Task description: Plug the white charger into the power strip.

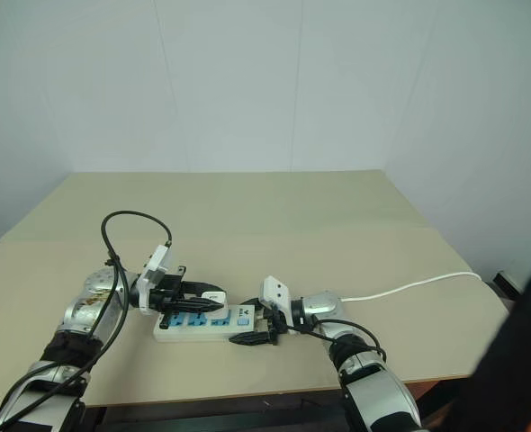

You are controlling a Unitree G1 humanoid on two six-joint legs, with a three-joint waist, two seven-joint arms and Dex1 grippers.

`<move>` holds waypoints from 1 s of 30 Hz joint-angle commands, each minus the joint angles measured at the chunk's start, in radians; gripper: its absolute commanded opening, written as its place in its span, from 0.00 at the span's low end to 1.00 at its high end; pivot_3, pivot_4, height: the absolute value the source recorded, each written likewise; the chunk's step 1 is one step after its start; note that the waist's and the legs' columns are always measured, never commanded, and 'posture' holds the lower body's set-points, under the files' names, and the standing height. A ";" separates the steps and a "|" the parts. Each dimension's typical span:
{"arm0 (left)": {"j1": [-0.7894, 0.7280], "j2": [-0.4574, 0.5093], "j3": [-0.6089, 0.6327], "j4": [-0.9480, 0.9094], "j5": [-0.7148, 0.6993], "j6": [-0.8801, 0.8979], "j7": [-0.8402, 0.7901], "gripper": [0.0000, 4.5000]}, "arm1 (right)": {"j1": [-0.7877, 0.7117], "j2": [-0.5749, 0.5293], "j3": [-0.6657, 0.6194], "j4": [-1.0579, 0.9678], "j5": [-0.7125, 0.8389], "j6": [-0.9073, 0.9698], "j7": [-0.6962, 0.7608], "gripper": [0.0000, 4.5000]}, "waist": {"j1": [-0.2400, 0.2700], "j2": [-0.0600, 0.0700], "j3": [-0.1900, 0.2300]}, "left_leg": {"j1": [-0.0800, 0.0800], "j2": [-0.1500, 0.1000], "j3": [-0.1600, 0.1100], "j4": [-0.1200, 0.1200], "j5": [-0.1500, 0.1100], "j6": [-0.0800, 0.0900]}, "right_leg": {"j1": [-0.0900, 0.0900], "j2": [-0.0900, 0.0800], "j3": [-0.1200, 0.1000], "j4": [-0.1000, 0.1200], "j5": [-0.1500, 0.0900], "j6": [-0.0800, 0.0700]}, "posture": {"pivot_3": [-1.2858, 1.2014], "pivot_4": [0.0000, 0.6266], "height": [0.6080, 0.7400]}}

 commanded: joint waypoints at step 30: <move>0.031 -0.010 -0.069 0.048 0.037 -0.105 -0.009 0.23 | 0.037 0.001 0.028 -0.008 -0.028 0.040 0.016 0.76 | 0.000 0.000 0.000 | 0.000 0.000 0.000 -0.001 0.000 0.000 | 0.000 0.000 0.000 -0.001 0.000 -0.001 | 0.52 0.24 1.00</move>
